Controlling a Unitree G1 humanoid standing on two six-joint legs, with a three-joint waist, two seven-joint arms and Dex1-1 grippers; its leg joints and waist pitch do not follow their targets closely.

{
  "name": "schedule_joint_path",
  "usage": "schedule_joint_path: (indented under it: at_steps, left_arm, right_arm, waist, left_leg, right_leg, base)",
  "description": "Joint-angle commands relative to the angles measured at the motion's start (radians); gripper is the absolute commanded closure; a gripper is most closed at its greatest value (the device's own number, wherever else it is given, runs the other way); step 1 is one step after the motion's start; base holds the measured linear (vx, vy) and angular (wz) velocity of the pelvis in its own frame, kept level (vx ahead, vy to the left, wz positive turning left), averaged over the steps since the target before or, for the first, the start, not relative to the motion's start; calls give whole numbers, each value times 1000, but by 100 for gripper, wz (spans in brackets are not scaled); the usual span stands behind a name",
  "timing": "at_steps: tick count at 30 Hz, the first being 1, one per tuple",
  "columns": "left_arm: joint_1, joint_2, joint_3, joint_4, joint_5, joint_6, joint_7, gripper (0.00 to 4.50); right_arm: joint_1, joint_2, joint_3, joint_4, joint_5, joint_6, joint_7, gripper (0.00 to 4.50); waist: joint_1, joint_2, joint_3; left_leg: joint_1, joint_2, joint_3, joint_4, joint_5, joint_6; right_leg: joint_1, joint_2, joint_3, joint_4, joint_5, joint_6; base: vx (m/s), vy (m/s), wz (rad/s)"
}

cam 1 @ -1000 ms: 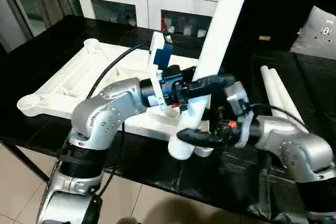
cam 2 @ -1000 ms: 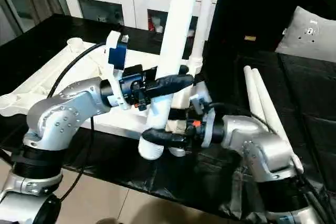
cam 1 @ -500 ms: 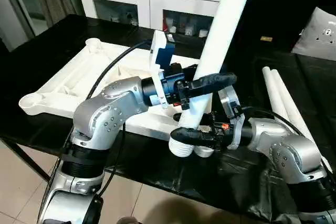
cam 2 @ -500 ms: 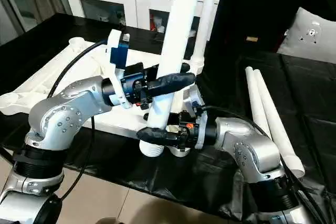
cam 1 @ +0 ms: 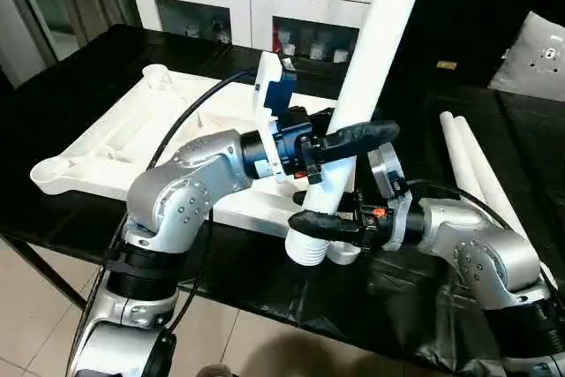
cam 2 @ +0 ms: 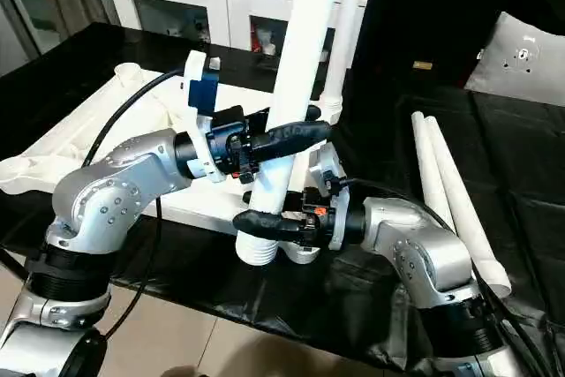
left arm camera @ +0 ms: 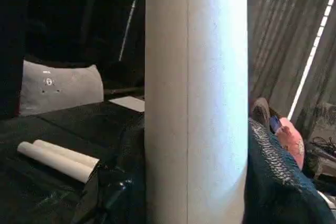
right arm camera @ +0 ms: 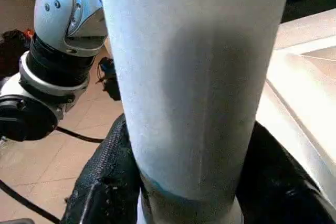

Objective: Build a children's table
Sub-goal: Pick table leg

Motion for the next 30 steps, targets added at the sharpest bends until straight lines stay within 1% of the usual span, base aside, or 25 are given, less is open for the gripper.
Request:
schedule_joint_path:
  at_steps: [1,4,5,6,7,8,9,11,12,14,15,16,17,19,21,22,23,24,25,26,27,28,29,30]
  left_arm:
    - [-3,-12,1,10,22,-24,30,270]
    - [-3,-18,0,12,22,-28,36,270]
    - [-4,-20,0,15,24,-30,37,270]
    - [-4,-20,0,15,24,-30,37,270]
    - [-5,-22,-1,17,26,-32,39,270]
    - [-6,-22,-3,19,30,-35,39,270]
    - [-7,-22,-3,20,30,-36,39,270]
    - [-8,-21,-4,20,33,-37,39,270]
    - [-8,-22,-4,16,33,-36,40,270]
    - [-8,-22,-10,15,41,-39,44,270]
    - [-8,-23,-16,15,50,-38,53,235]
    - [-8,-23,-16,15,50,-38,53,235]
    - [-8,-24,-18,12,47,-30,53,200]
    - [-12,-37,-17,11,40,-11,73,197]
    - [-10,-47,-34,5,46,-10,73,175]
    - [-10,-47,-34,5,46,-10,73,175]
    - [-9,-58,-48,-2,47,-17,66,162]
    - [-8,-65,-55,-6,46,-21,62,154]
    - [-7,-76,-63,-13,43,-25,59,152]
    - [-5,-95,-76,-22,45,-38,59,142]
    - [-5,-99,-78,-24,46,-42,60,129]
    - [-3,-111,-81,-26,48,-51,67,129]
    - [-2,-119,-83,-28,48,-57,74,116]
    - [-2,-119,-83,-28,48,-57,74,110]
  right_arm:
    - [2,15,9,-7,16,6,-4,257]
    - [1,18,8,-7,14,2,-6,257]
    - [0,19,9,-2,0,-13,-12,257]
    - [0,19,9,-2,0,-13,-12,258]
    - [-1,21,10,4,-14,-28,-21,258]
    - [-5,24,11,12,-22,-35,-24,258]
    - [-5,24,11,13,-22,-36,-24,258]
    - [-9,27,12,20,-26,-39,-26,258]
    - [-14,31,12,25,-29,-40,-27,258]
    - [-16,33,11,28,-26,-35,-26,258]
    - [-17,36,8,29,-22,-27,-31,259]
    - [-17,36,8,29,-22,-27,-31,259]
    - [-18,39,7,30,-21,-22,-37,259]
    - [-22,51,13,46,-53,-42,-75,260]
    - [-30,69,27,75,-117,-95,-133,261]
    - [-30,69,27,75,-117,-95,-133,261]
    - [-36,85,31,90,-147,-107,-177,261]
    - [-39,95,32,96,-156,-110,-194,261]
    - [-43,106,32,103,-161,-109,-212,261]
    - [-46,125,27,110,-158,-100,-233,261]
    - [-47,129,25,111,-156,-98,-236,261]
    - [-48,137,22,115,-157,-101,-246,261]
    - [-48,142,21,117,-159,-104,-254,261]
    - [-48,142,21,117,-159,-104,-254,261]
  waist:
    - [3,-15,-71]
    - [3,-14,-71]
    - [3,-16,-70]
    - [3,-15,-71]
    - [2,-19,-71]
    - [2,-20,-71]
    - [2,-18,-71]
    - [2,-18,-71]
    - [3,-14,-71]
    - [1,-16,-71]
    - [1,-16,-72]
    - [1,-16,-71]
    - [1,-16,-71]
    - [1,-16,-71]
    - [0,-14,-70]
    - [-2,-15,-70]
    - [-1,-16,-70]
    - [-1,-11,-70]
    - [-3,-14,-71]
    - [-3,-10,-71]
    - [-5,-12,-71]
    - [-5,-12,-71]
    - [-5,-6,-70]
    - [-6,-8,-70]
  left_leg:
    - [-4,29,2,-65,-129,32]
    - [-4,29,2,-65,-128,32]
    - [-3,29,2,-65,-129,32]
    - [-4,29,2,-65,-129,32]
    - [-4,29,2,-65,-128,32]
    - [-4,29,2,-66,-128,32]
    - [-4,29,2,-66,-128,31]
    - [-4,28,2,-65,-127,33]
    - [-3,29,2,-65,-125,33]
    - [-4,30,1,-65,-125,34]
    - [-3,30,2,-65,-124,34]
    - [-3,30,2,-66,-125,35]
    - [-3,30,2,-65,-126,35]
    - [-3,30,2,-66,-127,32]
    - [-3,30,2,-67,-132,19]
    - [-3,30,3,-67,-137,17]
    - [-2,29,2,-67,-137,16]
    - [-1,29,1,-67,-134,15]
    - [-3,29,2,-67,-133,14]
    - [-2,29,0,-68,-136,15]
    - [-2,30,1,-68,-139,18]
    - [-3,29,1,-68,-142,20]
    - [-2,30,0,-69,-143,19]
    - [-3,30,1,-68,-144,19]
  right_leg:
    - [65,-62,47,-70,-322,-115]
    - [64,-62,47,-70,-327,-114]
    - [64,-62,47,-72,-333,-111]
    - [64,-62,47,-72,-334,-110]
    - [64,-62,47,-72,-336,-108]
    - [64,-62,47,-72,-338,-107]
    - [64,-63,47,-71,-340,-106]
    - [64,-62,47,-72,-339,-104]
    - [63,-62,47,-71,-335,-106]
    - [64,-62,47,-69,-321,-112]
    - [64,-62,47,-69,-315,-116]
    - [63,-62,47,-68,-313,-118]
    - [64,-62,48,-69,-314,-119]
    - [63,-63,48,-69,-320,-118]
    - [60,-64,47,-72,-335,-118]
    - [61,-63,47,-73,-341,-114]
    - [63,-64,47,-72,-342,-107]
    - [62,-64,48,-72,-340,-107]
    - [62,-63,48,-72,-333,-107]
    - [63,-64,47,-71,-328,-111]
    - [63,-62,48,-71,-317,-112]
    - [64,-61,48,-71,-313,-112]
    - [64,-62,48,-70,-310,-113]
    - [63,-61,48,-72,-308,-114]
  base:
    - [0,0,0]
    - [0,0,0]
    - [0,0,0]
    - [0,0,0]
    - [0,0,0]
    - [0,0,0]
    - [0,0,0]
    - [0,0,0]
    - [0,0,0]
    - [0,0,0]
    - [0,0,0]
    - [0,0,0]
    - [0,0,0]
    - [0,0,0]
    - [0,0,0]
    - [0,0,0]
    - [0,0,0]
    - [0,0,0]
    - [0,0,0]
    - [0,0,0]
    - [0,0,0]
    - [0,0,0]
    - [0,0,0]
    - [0,0,0]
